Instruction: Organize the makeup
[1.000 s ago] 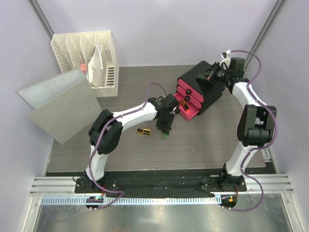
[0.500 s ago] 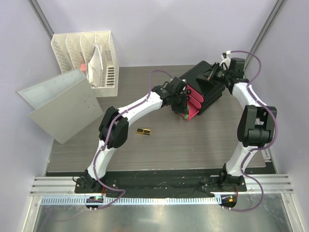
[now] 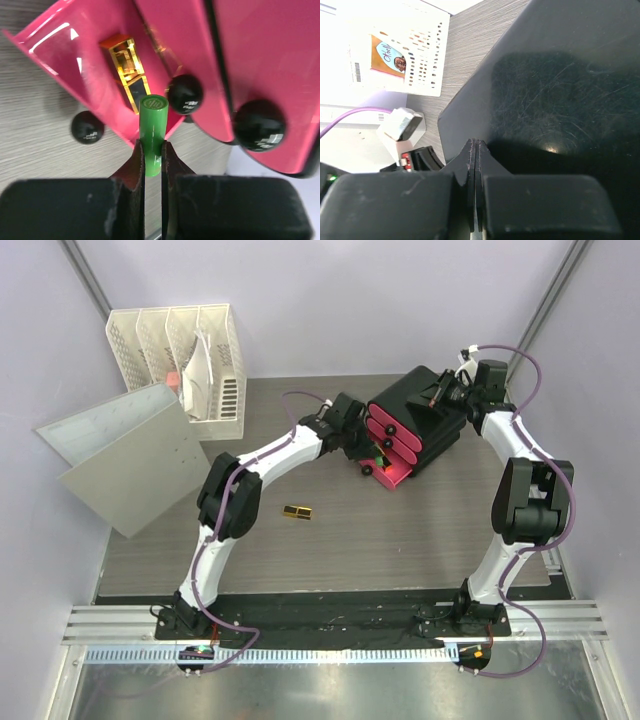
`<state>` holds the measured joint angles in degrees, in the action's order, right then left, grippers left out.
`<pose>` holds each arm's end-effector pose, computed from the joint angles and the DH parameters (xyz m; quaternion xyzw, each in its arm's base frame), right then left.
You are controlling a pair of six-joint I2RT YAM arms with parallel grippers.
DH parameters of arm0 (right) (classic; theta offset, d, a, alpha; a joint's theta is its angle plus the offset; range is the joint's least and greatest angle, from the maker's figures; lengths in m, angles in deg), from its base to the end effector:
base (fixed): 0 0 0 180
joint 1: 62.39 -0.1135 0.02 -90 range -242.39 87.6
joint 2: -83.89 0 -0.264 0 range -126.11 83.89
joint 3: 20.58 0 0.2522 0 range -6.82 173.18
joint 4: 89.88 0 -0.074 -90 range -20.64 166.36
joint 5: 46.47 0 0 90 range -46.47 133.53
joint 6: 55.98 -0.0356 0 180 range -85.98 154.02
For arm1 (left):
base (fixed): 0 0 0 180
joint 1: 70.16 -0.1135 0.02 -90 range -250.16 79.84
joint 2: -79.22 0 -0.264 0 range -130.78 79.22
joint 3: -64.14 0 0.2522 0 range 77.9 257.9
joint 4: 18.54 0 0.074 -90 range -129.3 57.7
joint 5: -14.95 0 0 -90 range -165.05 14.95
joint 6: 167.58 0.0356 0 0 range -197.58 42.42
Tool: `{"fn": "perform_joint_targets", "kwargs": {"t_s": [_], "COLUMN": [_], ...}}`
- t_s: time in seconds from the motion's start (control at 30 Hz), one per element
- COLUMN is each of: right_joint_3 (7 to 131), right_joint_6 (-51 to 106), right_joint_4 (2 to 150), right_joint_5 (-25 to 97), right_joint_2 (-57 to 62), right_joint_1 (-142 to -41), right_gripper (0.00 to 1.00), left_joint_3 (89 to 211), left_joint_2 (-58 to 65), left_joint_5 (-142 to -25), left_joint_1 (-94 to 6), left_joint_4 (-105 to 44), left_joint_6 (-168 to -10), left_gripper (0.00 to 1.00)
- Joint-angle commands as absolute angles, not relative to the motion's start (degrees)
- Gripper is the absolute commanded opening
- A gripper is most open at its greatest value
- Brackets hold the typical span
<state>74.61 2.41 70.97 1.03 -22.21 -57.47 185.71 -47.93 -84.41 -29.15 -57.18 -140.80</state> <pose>0.4281 -0.0127 0.2692 0.0811 0.8235 0.4130 0.3805 0.3800 -0.3381 0.2233 -0.1457 0.9071 -0.3521 0.1787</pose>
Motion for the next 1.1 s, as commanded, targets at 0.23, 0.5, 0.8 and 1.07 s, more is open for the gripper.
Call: {"fn": "perform_joint_targets", "kwargs": {"t_s": [0.23, 0.5, 0.8, 1.07], "right_joint_3": [69.38, 69.73, 70.7, 70.7], "right_joint_6": [7.83, 7.74, 7.57, 7.57], "right_joint_4": [52.8, 52.72, 52.63, 52.63], "right_joint_5": [9.17, 9.08, 8.99, 8.99], "right_joint_2": [-29.49, -29.75, -30.1, -30.19], "right_joint_1": [-58.09, -58.09, -58.09, -58.09], "right_gripper": [0.01, 0.01, 0.01, 0.01], "left_joint_3": [191.45, 195.41, 193.22, 193.12], "left_joint_2": [-48.48, -49.89, -49.89, -50.86], "left_joint_5": [-80.85, -81.82, -83.92, -84.36], "left_joint_1": [-31.66, -32.37, -32.46, -32.37], "left_joint_4": [-55.93, -57.86, -58.23, -60.6], "left_joint_6": [-144.29, -141.74, -141.3, -141.21], "left_gripper": [0.12, 0.59, 0.58, 0.56]}}
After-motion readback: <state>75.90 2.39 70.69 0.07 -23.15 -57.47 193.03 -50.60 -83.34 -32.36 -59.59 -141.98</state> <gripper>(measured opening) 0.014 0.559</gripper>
